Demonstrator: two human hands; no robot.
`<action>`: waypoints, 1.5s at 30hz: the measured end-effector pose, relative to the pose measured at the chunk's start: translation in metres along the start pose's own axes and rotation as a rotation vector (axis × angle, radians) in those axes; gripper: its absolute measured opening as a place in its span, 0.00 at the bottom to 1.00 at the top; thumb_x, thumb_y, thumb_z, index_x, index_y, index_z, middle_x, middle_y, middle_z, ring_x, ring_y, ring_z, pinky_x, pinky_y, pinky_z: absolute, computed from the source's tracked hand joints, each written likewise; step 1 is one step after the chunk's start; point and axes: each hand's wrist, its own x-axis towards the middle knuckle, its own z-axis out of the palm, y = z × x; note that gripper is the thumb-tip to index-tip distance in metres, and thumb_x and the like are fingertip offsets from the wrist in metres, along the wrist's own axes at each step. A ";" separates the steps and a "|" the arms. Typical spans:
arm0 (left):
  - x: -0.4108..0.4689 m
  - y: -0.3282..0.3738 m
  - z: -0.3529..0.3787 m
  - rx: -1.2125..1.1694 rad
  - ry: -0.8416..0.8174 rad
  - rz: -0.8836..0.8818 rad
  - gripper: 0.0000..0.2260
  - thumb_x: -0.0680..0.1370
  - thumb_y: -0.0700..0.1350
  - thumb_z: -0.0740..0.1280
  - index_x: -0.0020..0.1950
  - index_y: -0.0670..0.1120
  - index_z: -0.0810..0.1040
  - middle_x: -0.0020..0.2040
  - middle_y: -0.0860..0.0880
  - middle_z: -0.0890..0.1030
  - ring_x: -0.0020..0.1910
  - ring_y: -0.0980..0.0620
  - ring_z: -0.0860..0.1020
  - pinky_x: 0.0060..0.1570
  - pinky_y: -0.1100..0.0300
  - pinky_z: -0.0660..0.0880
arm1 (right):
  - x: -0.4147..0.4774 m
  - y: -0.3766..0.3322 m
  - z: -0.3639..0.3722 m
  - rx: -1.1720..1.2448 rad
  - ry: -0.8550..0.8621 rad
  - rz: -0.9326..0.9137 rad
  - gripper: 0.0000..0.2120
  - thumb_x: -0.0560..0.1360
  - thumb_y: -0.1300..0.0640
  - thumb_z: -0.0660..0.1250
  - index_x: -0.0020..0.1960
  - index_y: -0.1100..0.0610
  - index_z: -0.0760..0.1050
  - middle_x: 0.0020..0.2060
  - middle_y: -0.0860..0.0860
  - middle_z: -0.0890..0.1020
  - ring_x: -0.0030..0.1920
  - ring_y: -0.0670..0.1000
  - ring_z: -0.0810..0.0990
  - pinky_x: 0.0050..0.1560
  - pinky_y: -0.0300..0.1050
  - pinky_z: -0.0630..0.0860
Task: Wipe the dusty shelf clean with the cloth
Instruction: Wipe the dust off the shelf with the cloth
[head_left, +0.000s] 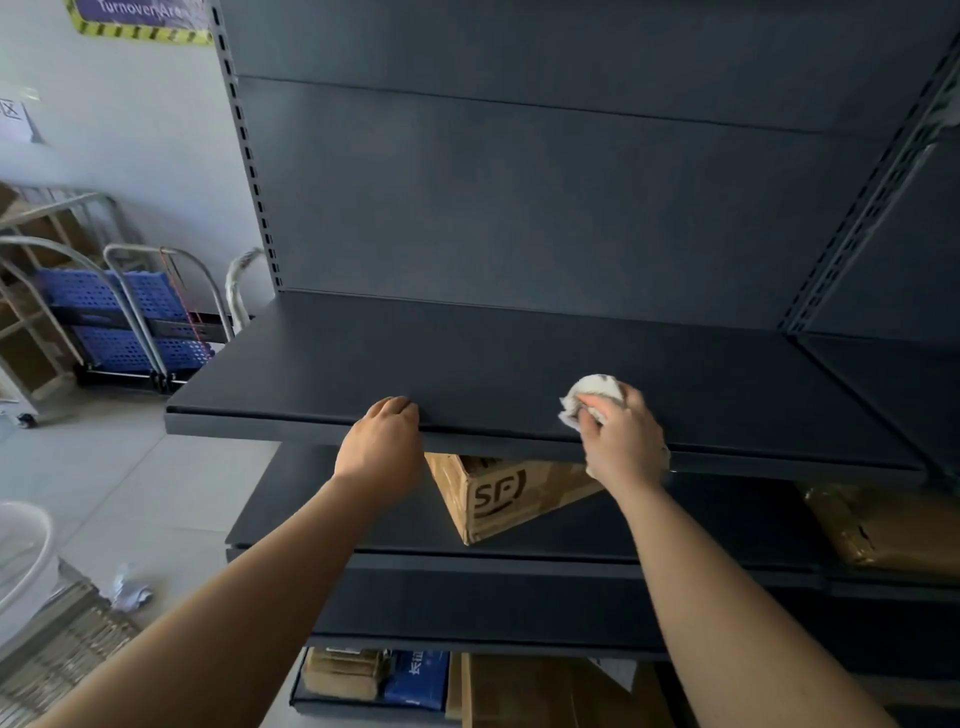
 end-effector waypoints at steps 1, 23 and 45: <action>-0.001 0.011 0.000 -0.009 0.013 -0.009 0.18 0.78 0.41 0.57 0.67 0.42 0.70 0.69 0.48 0.70 0.71 0.48 0.64 0.69 0.58 0.64 | 0.003 0.018 -0.008 -0.011 0.023 0.032 0.11 0.75 0.52 0.63 0.55 0.46 0.80 0.65 0.52 0.72 0.56 0.59 0.76 0.55 0.53 0.75; 0.122 0.165 0.023 -0.015 -0.025 0.001 0.08 0.79 0.42 0.55 0.46 0.45 0.72 0.52 0.48 0.76 0.54 0.47 0.74 0.47 0.57 0.70 | 0.143 0.052 0.023 0.021 -0.319 -0.195 0.18 0.77 0.51 0.58 0.66 0.47 0.73 0.72 0.54 0.62 0.67 0.60 0.65 0.68 0.51 0.63; 0.176 0.195 0.051 0.051 -0.040 0.071 0.13 0.80 0.44 0.54 0.58 0.44 0.74 0.62 0.48 0.74 0.62 0.47 0.72 0.56 0.55 0.71 | 0.226 0.218 -0.021 -0.250 -0.117 0.401 0.16 0.78 0.47 0.54 0.64 0.42 0.70 0.66 0.55 0.66 0.62 0.62 0.68 0.65 0.62 0.64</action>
